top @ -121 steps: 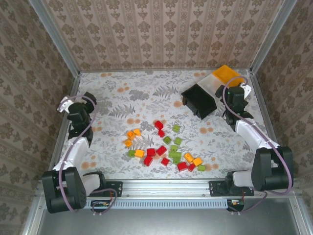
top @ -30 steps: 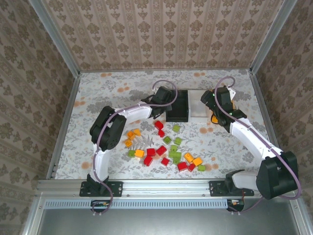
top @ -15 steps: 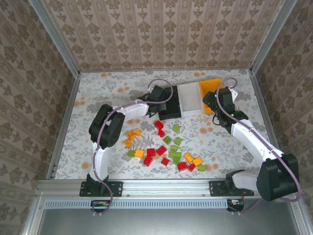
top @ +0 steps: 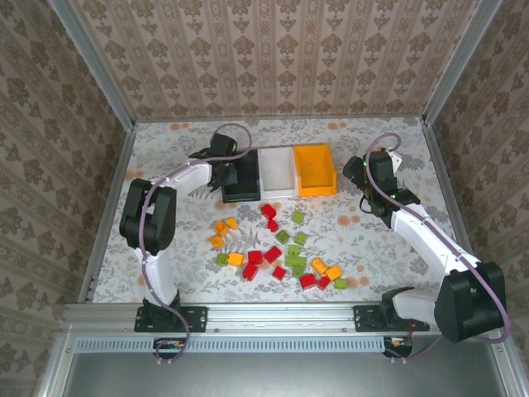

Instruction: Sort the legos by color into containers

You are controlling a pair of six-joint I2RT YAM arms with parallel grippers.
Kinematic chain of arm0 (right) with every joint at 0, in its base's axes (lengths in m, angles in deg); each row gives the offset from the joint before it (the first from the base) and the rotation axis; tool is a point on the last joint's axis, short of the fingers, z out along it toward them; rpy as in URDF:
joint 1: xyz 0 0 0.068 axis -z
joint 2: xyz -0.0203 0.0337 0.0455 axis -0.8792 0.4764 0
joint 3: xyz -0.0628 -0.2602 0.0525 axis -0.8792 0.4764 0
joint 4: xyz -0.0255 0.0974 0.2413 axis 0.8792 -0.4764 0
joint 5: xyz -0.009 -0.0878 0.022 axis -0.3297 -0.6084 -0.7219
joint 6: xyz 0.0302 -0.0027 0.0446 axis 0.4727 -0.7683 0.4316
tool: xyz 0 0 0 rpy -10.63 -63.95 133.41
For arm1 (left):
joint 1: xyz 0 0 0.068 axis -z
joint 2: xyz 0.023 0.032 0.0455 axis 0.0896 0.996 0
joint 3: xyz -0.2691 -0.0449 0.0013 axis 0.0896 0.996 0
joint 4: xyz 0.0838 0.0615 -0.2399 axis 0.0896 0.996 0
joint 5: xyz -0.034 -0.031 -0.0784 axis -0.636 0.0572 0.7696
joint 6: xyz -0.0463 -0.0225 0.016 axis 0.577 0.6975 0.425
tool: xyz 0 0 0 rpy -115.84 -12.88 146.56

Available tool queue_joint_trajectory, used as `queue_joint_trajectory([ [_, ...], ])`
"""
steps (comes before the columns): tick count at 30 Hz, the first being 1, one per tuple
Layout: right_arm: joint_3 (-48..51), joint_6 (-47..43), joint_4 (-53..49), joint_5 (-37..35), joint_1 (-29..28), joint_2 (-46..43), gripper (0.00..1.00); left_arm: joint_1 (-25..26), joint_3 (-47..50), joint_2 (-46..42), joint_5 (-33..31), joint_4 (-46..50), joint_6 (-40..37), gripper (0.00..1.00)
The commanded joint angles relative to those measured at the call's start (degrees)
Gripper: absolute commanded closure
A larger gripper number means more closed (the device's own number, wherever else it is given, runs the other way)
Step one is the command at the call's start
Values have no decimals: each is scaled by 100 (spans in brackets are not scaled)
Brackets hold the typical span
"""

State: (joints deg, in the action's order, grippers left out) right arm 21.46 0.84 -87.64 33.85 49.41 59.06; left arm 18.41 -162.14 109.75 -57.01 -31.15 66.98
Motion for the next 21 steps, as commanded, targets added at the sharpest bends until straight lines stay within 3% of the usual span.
queue_joint_trajectory([
  [1,101,-99,24,36,41,-161,15,-85,384,-347,69,-11,-401,100],
  [7,171,-47,93,98,41,-164,15,-50,964,-639,175,-676,-607,100],
  [14,212,-83,44,38,40,-269,15,75,1259,-746,113,-764,-859,100],
  [21,213,-39,54,69,44,-214,15,140,1347,-783,154,-906,-312,100],
])
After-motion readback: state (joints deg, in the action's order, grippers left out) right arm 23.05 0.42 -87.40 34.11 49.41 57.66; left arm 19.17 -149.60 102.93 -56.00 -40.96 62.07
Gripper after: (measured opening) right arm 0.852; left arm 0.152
